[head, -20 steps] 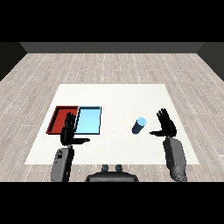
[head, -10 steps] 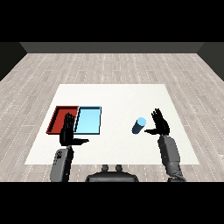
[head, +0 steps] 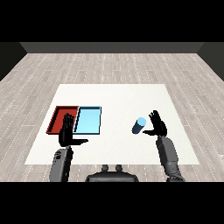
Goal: Pick the blue can and put it in the blue box
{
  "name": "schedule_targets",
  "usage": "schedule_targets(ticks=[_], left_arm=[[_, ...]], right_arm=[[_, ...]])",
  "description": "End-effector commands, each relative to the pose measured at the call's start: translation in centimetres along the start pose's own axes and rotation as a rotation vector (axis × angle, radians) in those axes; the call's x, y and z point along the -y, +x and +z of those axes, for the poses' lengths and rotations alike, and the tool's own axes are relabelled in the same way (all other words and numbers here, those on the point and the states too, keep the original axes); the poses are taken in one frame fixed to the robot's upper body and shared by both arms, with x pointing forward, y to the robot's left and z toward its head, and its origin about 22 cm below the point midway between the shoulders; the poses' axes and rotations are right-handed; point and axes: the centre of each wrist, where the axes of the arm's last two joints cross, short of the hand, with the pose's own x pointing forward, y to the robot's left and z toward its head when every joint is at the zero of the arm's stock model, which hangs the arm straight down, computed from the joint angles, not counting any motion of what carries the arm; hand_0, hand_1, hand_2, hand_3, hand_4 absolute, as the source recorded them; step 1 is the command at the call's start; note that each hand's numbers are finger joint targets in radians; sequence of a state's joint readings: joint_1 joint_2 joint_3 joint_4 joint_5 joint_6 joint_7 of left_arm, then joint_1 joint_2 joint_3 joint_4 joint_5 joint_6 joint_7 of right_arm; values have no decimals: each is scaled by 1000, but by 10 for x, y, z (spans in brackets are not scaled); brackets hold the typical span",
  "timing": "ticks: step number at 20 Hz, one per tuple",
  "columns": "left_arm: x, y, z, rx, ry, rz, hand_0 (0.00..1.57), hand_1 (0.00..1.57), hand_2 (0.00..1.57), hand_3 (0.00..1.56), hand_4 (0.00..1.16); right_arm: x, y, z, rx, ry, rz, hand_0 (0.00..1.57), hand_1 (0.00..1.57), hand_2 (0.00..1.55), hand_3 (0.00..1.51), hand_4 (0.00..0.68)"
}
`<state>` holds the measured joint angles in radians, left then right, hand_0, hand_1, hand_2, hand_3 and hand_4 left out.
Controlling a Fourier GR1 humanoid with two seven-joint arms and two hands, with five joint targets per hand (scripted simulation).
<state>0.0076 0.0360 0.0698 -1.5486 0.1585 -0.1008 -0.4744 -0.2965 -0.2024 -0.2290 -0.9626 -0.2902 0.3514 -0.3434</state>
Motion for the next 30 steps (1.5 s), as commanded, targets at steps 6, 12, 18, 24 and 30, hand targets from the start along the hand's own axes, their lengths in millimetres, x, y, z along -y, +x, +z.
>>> schedule_targets(ticks=[6,12,18,24,30], left_arm=[[-5,20,-25,13,11,-28,0,0,0,0,0],[-8,4,-7,11,-10,-20,0,0,0,0,0],[-13,8,-13,-23,10,1,0,0,0,0,0],[-23,6,5,-5,20,-20,0,0,0,0,0],[2,17,-19,14,-1,-24,0,0,0,0,0]], right_arm=[[-16,-35,-3,-41,18,-41,0,0,0,0,0],[-9,-40,-5,-56,30,-16,0,0,0,0,0],[-8,-28,-5,-36,39,-23,0,0,0,0,0],[-31,-30,-23,-52,60,-17,0,0,0,0,0],[-54,-44,-27,-82,86,-16,0,0,0,0,0]])
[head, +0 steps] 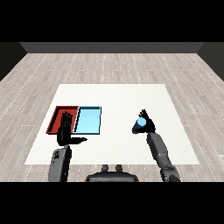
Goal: Pick the blue can and put it in the blue box
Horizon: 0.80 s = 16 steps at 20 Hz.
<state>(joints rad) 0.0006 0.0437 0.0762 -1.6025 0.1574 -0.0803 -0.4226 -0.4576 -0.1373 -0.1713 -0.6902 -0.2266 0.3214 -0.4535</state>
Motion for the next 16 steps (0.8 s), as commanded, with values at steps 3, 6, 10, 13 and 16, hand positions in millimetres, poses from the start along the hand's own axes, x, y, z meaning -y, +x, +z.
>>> schedule_targets(ticks=[3,6,10,13,16], left_arm=[[26,-5,1,6,1,10,0,0,0,0,0],[22,-8,-4,6,10,7,0,0,0,0,0],[7,-3,-2,1,-10,5,0,0,0,0,0],[-8,0,-2,-7,1,11,0,0,0,0,0],[5,-14,5,10,2,25,0,0,0,0,0]], right_arm=[[-6,5,-11,-6,-5,2,0,0,0,0,0],[-12,-18,-10,-3,27,-18,0,0,0,0,0],[-25,2,-27,-4,8,-10,0,0,0,0,0],[-3,-6,-13,9,-54,8,0,0,379,0,0],[-36,-11,-20,-54,-66,94,1530,1530,1486,1452,582]])
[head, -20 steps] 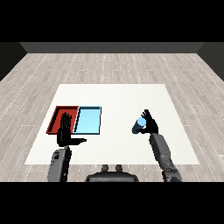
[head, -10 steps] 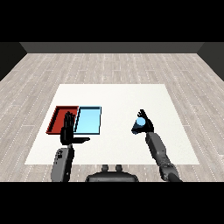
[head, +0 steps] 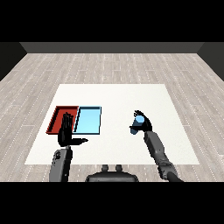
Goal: Pick the blue can and put it in the blue box
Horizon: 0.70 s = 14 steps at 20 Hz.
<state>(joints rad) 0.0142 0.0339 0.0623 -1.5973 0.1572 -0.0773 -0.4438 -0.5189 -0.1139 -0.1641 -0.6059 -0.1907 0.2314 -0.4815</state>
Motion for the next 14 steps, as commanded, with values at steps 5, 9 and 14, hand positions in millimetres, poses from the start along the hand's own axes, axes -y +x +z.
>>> schedule_targets(ticks=[5,9,14], left_arm=[[3,-17,10,20,1,-12,0,0,0,0,0],[-15,-1,1,-13,-19,31,0,0,0,0,0],[-6,-13,-1,-16,-36,0,0,0,0,0,0]], right_arm=[[-1,-5,2,-45,-34,129,1568,1568,1502,1457,677],[26,26,-6,-18,-44,123,1560,1560,1487,1435,677],[-21,31,-9,54,-10,134,1503,1503,1460,1417,657]])
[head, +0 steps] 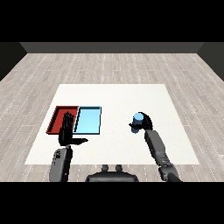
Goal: Pick the blue can and put it in the blue box
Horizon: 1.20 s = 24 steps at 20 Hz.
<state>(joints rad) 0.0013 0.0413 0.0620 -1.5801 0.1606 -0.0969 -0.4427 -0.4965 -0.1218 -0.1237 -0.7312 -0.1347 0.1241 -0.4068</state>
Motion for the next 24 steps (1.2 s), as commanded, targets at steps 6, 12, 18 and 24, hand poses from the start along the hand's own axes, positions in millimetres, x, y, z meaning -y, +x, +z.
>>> schedule_targets(ticks=[6,12,18,24], left_arm=[[36,-23,6,-78,-72,-10,0,0,0,0,0],[47,-32,-18,-151,-134,34,0,0,0,0,0],[68,-30,-18,-184,-151,20,0,0,0,0,0],[100,-41,-14,-178,-167,35,0,0,0,0,0]], right_arm=[[-8,32,-13,122,47,11,1481,1481,1455,1415,646],[-16,64,-18,258,111,17,1441,1441,1428,1411,665],[-37,81,-9,288,124,11,1431,1431,1437,1412,654],[-122,73,-11,299,135,21,1431,1431,1437,1412,654]])
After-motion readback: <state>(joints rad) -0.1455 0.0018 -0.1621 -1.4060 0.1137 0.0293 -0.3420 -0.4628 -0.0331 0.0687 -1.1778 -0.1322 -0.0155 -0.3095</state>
